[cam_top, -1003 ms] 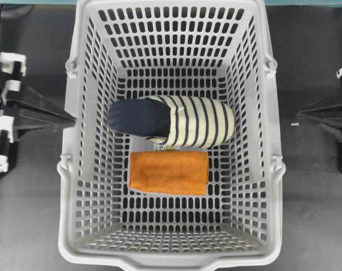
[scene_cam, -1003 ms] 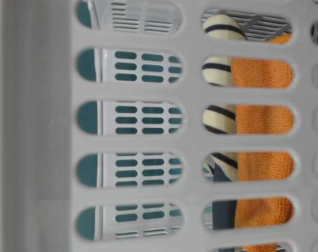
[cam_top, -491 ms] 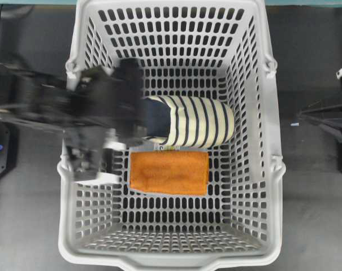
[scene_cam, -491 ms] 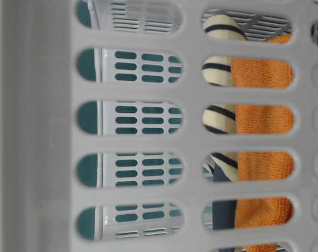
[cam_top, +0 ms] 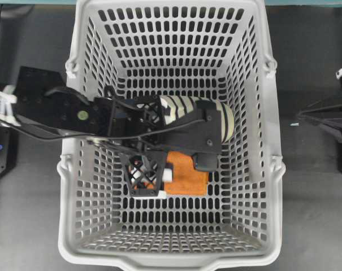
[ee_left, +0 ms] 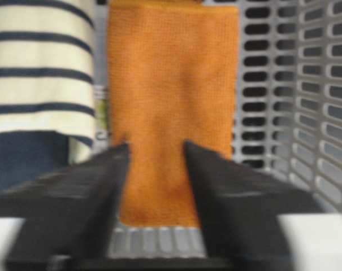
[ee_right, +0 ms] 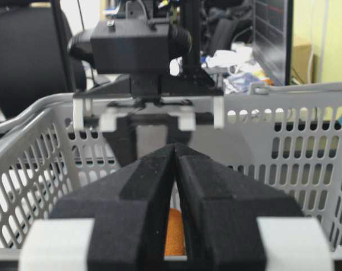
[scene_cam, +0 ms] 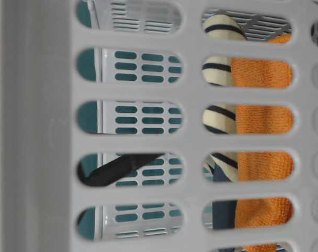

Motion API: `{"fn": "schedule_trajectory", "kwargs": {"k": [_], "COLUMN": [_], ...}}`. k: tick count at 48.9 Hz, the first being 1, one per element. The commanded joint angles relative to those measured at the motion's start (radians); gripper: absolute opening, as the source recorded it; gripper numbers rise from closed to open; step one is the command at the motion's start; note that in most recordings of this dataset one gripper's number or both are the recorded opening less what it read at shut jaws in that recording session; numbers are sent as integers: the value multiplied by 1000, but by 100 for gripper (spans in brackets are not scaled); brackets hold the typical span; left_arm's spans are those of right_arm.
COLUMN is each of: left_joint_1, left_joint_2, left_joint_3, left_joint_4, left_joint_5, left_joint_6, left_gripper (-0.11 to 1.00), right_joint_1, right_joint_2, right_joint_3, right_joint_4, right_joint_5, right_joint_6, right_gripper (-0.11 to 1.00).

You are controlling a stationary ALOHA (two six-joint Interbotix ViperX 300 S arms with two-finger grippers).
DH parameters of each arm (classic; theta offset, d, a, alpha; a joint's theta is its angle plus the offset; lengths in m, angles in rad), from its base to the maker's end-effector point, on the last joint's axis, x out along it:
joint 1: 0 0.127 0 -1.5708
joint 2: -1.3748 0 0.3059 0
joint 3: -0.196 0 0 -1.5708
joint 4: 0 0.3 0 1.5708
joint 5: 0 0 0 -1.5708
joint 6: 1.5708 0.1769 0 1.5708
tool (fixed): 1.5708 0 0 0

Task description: Pick up the orange cloth from the shopping basket with the left arm.

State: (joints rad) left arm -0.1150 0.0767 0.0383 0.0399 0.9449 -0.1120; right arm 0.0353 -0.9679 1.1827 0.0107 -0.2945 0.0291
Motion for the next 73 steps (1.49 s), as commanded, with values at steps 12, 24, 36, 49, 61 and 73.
{"fn": "schedule_trajectory", "kwargs": {"k": [12,24,36,49,61,73], "left_joint_1": [-20,-31,-26,-26,-9,26], "left_joint_2": [71,127,112,104,55,-2], "left_joint_3": [-5,66,141,140,81,-77], "left_joint_4": [3,3,3,3,5,5], "left_joint_5": [-51,-107,-155,-166,-147,29], "left_joint_6": [11,-5,-6,6,14,15], "left_gripper": [91,90,90,71,15,15], "right_joint_1": [-11,-11,-11,-14,-21,-23], "right_joint_2": [5,3,3,3,2,2], "right_joint_3": [-6,3,11,15,18,21], "right_joint_4": [8,8,8,8,8,8], "right_joint_5": [-5,-5,-5,-5,-5,-5], "right_joint_6": [2,2,2,2,2,3], "right_gripper": [0,0,0,0,0,0]}}
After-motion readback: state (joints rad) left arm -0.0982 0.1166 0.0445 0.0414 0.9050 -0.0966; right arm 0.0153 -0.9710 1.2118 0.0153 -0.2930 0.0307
